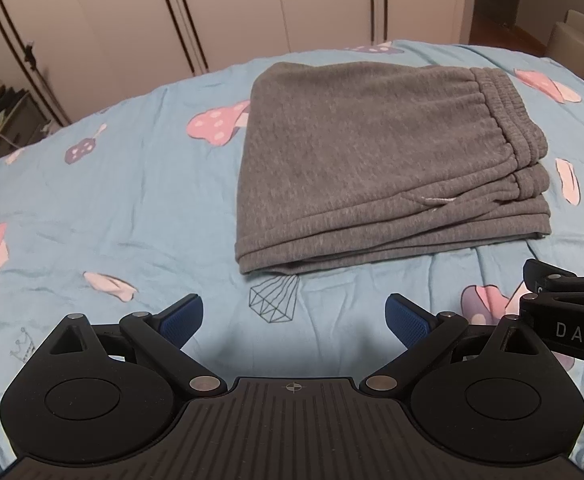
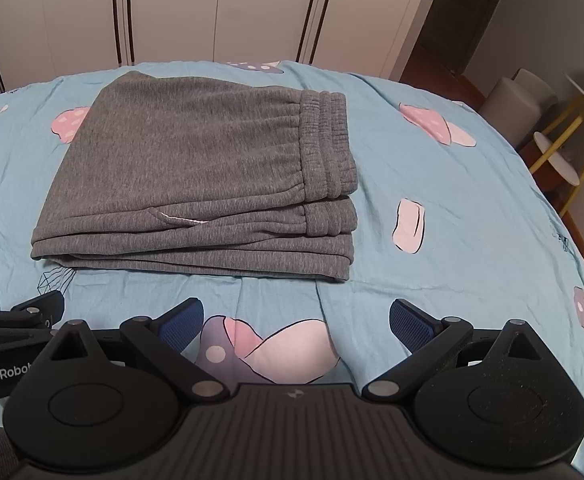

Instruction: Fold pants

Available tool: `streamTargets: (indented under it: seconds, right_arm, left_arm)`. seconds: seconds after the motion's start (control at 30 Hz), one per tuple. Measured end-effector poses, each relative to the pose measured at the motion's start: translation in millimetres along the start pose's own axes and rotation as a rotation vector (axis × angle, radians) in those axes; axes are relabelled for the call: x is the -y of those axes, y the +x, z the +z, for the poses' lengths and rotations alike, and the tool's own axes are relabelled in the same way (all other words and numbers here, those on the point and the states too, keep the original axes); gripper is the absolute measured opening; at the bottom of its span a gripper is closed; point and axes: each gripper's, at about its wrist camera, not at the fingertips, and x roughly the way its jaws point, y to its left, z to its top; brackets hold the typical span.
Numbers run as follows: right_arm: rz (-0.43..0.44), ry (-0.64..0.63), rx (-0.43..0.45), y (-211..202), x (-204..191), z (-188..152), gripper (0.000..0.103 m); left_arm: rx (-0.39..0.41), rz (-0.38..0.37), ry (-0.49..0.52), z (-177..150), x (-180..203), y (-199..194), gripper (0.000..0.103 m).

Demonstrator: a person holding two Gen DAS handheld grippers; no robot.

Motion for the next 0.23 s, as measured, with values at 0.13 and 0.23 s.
streamTargets:
  seconds: [0.13,0.23]
  right_arm:
    - [0.001,0.002,0.001,0.4,0.5,0.4,0.1]
    - [0.005,0.003,0.001,0.4,1.4,0.3,0.1]
  left_arm:
    - [0.014,0.003,0.007,-1.1,0.5,-1.2,0.101]
    - [0.019,0.008,0.01,-1.9,1.7,-1.7,0.101]
